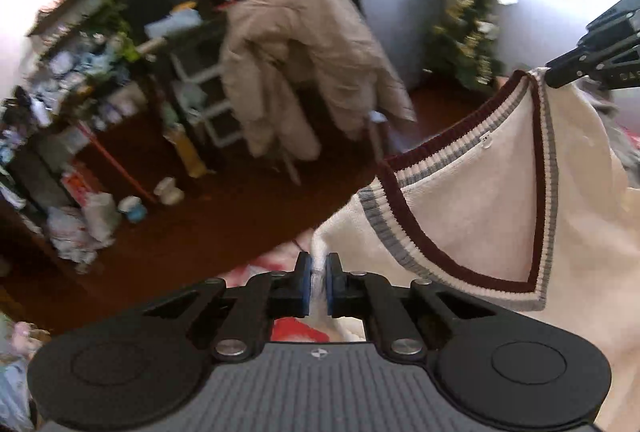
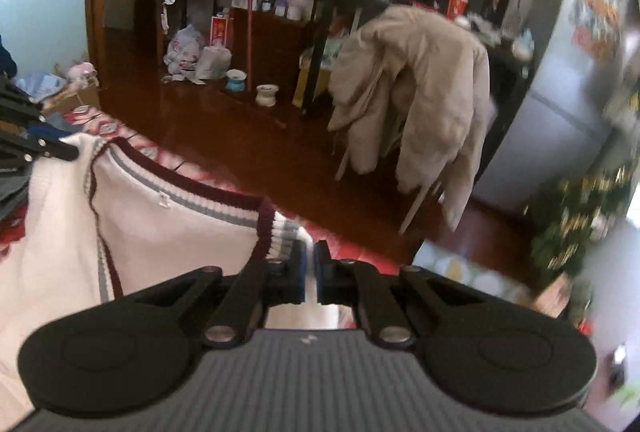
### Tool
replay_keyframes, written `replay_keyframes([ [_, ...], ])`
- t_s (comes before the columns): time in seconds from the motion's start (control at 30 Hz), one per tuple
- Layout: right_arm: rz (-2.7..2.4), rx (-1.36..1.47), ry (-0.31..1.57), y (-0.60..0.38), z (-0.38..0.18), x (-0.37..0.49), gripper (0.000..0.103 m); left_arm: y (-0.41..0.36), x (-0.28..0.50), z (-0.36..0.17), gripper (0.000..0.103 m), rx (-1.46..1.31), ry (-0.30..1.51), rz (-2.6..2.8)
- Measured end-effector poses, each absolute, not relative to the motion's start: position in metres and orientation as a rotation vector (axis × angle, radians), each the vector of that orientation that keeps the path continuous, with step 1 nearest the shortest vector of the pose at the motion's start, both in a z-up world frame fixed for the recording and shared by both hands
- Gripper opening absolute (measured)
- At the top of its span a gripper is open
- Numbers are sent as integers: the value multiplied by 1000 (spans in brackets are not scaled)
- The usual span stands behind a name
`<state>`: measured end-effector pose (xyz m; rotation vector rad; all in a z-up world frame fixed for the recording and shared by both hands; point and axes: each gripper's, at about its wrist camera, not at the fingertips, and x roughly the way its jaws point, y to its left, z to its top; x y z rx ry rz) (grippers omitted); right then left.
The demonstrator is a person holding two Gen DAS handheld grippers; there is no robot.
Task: Fold clothes
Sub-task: 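Grasp the sweater's V-neck shoulders with both grippers and lift it up, then lay the sweater vest flat on the bedspread, neckline away from the grippers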
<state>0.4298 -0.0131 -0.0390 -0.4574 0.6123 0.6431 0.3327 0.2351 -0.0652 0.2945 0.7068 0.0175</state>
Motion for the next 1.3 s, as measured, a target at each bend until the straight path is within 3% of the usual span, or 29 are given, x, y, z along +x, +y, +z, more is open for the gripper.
replay_keyframes([
  [0.17, 612, -520, 626, 28, -46, 494, 4, 254, 385, -81, 7, 234, 747, 93],
  [0.4, 566, -476, 755, 60, -116, 558, 4, 264, 433, -134, 8, 181, 853, 136],
  [0.43, 559, -462, 775, 62, -127, 564, 4, 265, 437, -139, 10, 167, 865, 143],
  [0.5, 546, -428, 803, 61, -141, 570, 6, 268, 441, -144, 23, 145, 873, 171],
  [0.6, 535, -365, 823, 55, -151, 573, 26, 275, 435, -134, 37, 99, 835, 190],
  [0.73, 555, -276, 803, 40, -131, 571, 28, 281, 424, -104, 43, 90, 784, 196],
  [0.87, 559, -243, 768, 20, -91, 553, 30, 279, 393, -68, 44, 54, 749, 165],
  [0.97, 546, -194, 771, -5, -60, 522, 32, 267, 356, -45, 53, 84, 722, 125],
  [1.03, 545, -150, 777, -23, -44, 495, 41, 256, 327, -33, 56, 95, 706, 95],
  [1.17, 570, -141, 762, -48, -26, 428, 46, 232, 264, -24, 56, 117, 708, 51],
  [1.23, 595, -150, 753, -58, -25, 390, 57, 222, 233, -25, 56, 102, 715, 21],
  [1.3, 608, -163, 752, -69, -29, 350, 59, 212, 200, -32, 56, 88, 724, 10],
])
